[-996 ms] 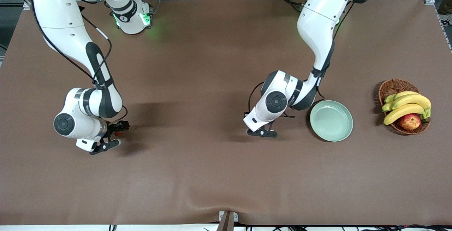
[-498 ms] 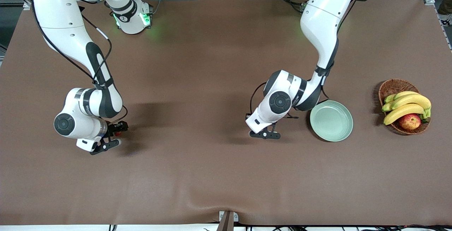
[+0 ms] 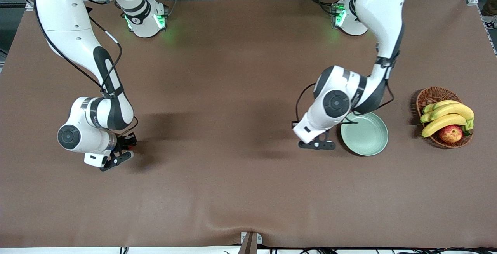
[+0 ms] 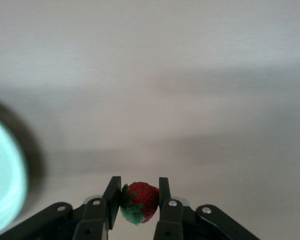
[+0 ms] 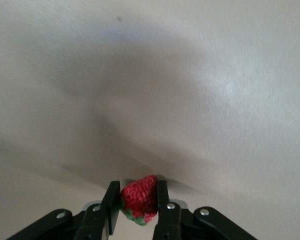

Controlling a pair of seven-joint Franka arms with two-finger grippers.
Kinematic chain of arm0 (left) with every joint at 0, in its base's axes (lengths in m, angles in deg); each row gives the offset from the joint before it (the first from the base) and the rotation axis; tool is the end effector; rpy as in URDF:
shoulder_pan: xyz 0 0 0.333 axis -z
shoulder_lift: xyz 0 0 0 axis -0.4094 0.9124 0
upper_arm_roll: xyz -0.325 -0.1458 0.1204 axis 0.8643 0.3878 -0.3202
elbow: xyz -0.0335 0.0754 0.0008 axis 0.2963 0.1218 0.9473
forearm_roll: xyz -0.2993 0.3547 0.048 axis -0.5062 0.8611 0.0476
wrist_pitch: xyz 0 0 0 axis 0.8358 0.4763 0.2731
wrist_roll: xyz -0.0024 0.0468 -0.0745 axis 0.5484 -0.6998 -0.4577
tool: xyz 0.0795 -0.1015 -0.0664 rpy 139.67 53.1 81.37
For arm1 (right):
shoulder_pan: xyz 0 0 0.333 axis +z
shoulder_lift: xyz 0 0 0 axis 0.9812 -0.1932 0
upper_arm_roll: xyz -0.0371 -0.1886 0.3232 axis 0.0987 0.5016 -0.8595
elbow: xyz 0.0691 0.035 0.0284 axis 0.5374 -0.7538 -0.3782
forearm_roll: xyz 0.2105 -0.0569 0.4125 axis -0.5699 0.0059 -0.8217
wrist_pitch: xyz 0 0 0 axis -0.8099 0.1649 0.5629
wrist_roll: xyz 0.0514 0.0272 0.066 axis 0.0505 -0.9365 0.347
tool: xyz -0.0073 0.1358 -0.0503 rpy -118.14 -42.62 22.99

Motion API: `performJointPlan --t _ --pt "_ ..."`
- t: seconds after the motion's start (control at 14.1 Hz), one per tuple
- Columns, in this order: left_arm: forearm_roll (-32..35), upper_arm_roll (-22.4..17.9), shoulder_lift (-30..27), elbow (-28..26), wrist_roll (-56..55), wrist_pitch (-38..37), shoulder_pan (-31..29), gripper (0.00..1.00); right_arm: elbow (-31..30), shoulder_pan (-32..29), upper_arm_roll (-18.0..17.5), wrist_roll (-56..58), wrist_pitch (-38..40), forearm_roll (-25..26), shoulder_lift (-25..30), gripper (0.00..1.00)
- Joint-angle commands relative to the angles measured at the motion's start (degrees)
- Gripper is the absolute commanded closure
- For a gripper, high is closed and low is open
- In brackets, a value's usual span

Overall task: Collect all strawberries into plate
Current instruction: 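Place the strawberry on the plate while the right gripper carries another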

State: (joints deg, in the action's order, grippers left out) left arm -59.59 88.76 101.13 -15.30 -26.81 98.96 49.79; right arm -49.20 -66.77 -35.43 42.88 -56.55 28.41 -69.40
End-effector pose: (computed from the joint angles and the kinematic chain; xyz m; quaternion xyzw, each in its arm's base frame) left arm 0.6763 -0.3208 0.2481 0.9986 -0.0341 -0.0395 0.0109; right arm 0.7390 0.0182 0.1469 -0.9625 -0.2621 0.0651 0.0248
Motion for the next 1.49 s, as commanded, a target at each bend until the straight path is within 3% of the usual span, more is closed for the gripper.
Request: performJointPlan --t 0.0,0.21,0.43,0.64,0.78,0.92,1.21,1.42 --pt "1.4 0.4 -4.4 -6.2 4.9 0.2 -4.3 0.9 0.0 0.4 -1.3 2.3 6.1 -0.1 5.4 1.0" --pt "1.7 0.4 -4.4 -8.7 12.6 0.2 -9.6 0.9 0.1 2.0 -3.3 2.5 10.3 -0.2 10.7 1.0" --pt "3.8 0.3 -3.7 -9.7 16.6 0.2 -13.2 0.9 0.1 2.1 -9.3 2.4 11.1 -0.2 13.9 1.0" --pt "8.0 0.5 -2.6 -9.7 18.1 1.0 -16.6 0.9 3.0 2.1 -16.1 1.8 10.6 -0.3 13.9 1.0" --pt "8.1 0.5 -1.2 -9.7 20.1 3.2 -17.5 0.86 5.3 3.9 -18.8 1.7 8.7 -0.5 13.3 1.0" --pt "8.1 0.6 0.6 -9.5 23.4 6.0 -19.6 0.72 6.3 8.5 -18.8 -0.2 3.6 -0.9 11.9 1.0" --pt "8.1 0.6 1.8 -9.0 23.9 7.7 -19.6 0.11 6.4 16.3 -18.8 -5.3 -11.2 -3.7 6.9 0.99" --pt "8.1 0.7 1.1 -8.8 23.5 7.7 -18.9 0.01 6.4 22.2 -18.8 -14.0 -20.9 -3.7 2.6 0.99"
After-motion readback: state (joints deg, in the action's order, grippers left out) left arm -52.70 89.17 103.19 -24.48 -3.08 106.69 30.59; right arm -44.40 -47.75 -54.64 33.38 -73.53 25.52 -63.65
